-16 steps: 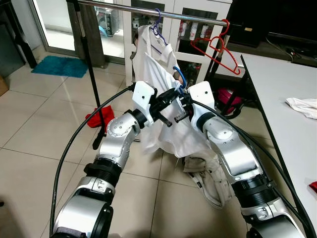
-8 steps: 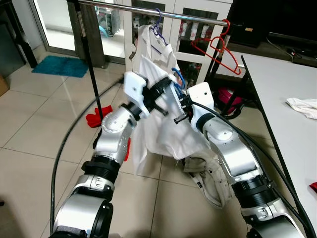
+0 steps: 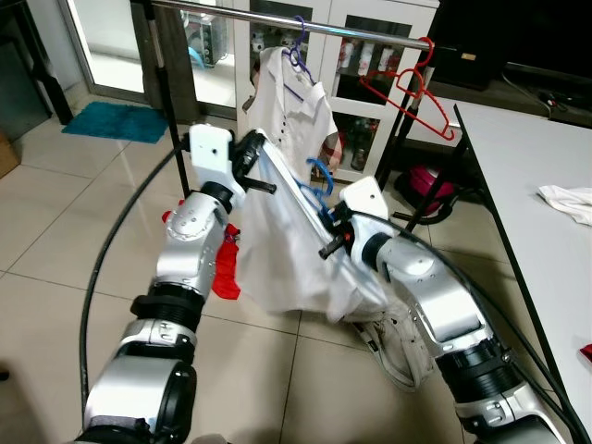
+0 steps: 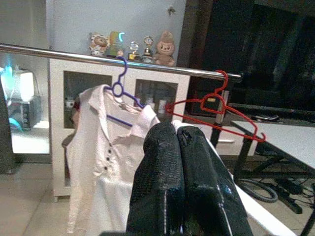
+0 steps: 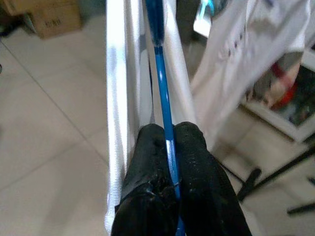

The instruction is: Hang hanger

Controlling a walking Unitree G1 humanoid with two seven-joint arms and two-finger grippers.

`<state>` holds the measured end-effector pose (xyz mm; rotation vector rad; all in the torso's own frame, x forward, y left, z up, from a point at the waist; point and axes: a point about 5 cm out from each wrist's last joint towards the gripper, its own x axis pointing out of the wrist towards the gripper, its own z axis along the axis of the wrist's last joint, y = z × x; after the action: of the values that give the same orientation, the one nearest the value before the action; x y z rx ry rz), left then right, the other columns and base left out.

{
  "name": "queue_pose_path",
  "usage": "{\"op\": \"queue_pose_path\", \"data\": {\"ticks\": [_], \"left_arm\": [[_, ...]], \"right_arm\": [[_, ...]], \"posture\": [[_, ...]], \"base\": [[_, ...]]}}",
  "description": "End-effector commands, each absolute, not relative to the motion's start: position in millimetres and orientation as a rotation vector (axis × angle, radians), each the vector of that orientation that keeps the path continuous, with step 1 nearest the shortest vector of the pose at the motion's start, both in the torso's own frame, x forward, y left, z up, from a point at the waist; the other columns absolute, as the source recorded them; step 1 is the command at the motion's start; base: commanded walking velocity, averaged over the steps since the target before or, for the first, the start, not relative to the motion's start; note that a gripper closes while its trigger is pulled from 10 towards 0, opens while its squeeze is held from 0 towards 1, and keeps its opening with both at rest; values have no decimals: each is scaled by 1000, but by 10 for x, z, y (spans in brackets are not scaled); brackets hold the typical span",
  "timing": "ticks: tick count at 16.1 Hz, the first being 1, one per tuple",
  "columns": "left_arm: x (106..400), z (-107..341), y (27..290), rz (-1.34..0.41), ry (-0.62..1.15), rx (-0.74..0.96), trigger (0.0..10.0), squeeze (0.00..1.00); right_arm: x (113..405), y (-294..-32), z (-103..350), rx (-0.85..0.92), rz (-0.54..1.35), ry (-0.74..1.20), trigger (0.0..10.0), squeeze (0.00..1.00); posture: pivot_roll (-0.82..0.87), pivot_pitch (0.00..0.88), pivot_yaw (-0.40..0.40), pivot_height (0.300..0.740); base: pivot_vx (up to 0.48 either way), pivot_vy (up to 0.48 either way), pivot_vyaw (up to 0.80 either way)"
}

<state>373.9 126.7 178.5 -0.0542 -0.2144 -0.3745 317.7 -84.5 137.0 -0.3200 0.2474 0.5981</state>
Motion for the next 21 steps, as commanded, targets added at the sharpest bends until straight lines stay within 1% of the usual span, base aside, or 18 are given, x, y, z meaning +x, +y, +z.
{"op": "queue_pose_path", "data": {"ticks": [1, 2, 3, 5, 6, 7, 9, 10, 11, 13, 14, 15, 16, 17, 18, 19, 20, 21], "left_arm": [[3727, 1879, 1202, -384, -253, -45, 0, 0], [3711, 1812, 1143, -391, -227, -40, 0, 0], [3701, 1758, 1116, -402, -198, -38, 0, 0], [3673, 1688, 1060, -442, -161, -22, 0, 0], [3662, 1653, 1024, -461, -144, -12, 0, 0], [3655, 1637, 996, -470, -136, -11, 0, 0], [3652, 1629, 982, -465, -129, -8, 0, 0], [3655, 1620, 996, -455, -121, -5, 0, 0], [3656, 1610, 1009, -447, -113, -2, 0, 0], [3646, 1586, 1021, -447, -104, 7, 0, 0], [3640, 1579, 1020, -448, -102, 10, 0, 0], [3631, 1572, 1007, -455, -101, 12, 0, 0], [3620, 1568, 980, -466, -99, 11, 0, 0], [3612, 1565, 958, -477, -98, 10, 0, 0], [3592, 1559, 907, -501, -97, 6, 0, 0], [3587, 1557, 893, -507, -97, 5, 0, 0], [3572, 1567, 853, -513, -103, -13, 0, 0], [3573, 1572, 851, -511, -104, -15, 0, 0]], "right_arm": [[3161, -1066, 1122, -376, 546, 393, 10000, 0], [3126, -1279, 892, -520, 508, 501, 10000, 0], [3077, -1372, 804, -605, 526, 550, 10000, 0], [3043, -1357, 851, -557, 545, 552, 10000, 0], [3045, -1406, 830, -736, 559, 555, 10000, 0], [3042, -1349, 829, -615, 565, 567, 10000, 0], [3024, -1323, 830, -669, 602, 565, 10000, 0], [3009, -1280, 849, -585, 623, 562, 10000, 0], [3004, -1272, 868, -560, 626, 560, 10000, 0], [3040, -1213, 968, -384, 607, 521, 10000, 0], [3083, -1259, 993, -449, 557, 496, 10000, 0], [3142, -1275, 1039, -404, 505, 465, 10000, 0], [3207, -1282, 1107, -235, 428, 427, 10000, 0], [3258, -1341, 1141, -275, 352, 392, 10000, 0], [3344, -1463, 1184, -249, 204, 332, 10000, 0], [3357, -1487, 1179, -194, 171, 330, 10000, 0], [3369, -1630, 964, 31, 8, 406, 10000, 0], [3353, -1647, 877, 119, -26, 443, 10000, 0]], "posture": [[-69, 0, -111, 740], [-68, 0, -116, 740], [-66, 0, -116, 740], [-69, 0, -108, 740], [-70, 0, -106, 740], [-69, 0, -105, 740], [-67, 0, -108, 740], [-67, 0, -108, 740], [-66, 0, -109, 740], [-67, 0, -109, 740], [-67, 0, -109, 740], [-66, 0, -110, 740], [-66, 0, -111, 740], [-67, 0, -111, 740], [-63, 0, -111, 740], [-63, 0, -111, 740], [-64, 0, -106, 740], [-61, 0, -108, 740]], "base": [[0, 0, 0], [0, 0, 0], [0, 0, 0], [0, 0, 0], [0, 0, 0], [0, 0, 0], [0, 0, 0], [0, 0, 0], [0, 0, 0], [0, 0, 0], [0, 0, 0], [0, 0, 0], [0, 0, 0], [0, 0, 0], [0, 0, 0], [0, 0, 0], [0, 0, 0], [0, 0, 0]]}}
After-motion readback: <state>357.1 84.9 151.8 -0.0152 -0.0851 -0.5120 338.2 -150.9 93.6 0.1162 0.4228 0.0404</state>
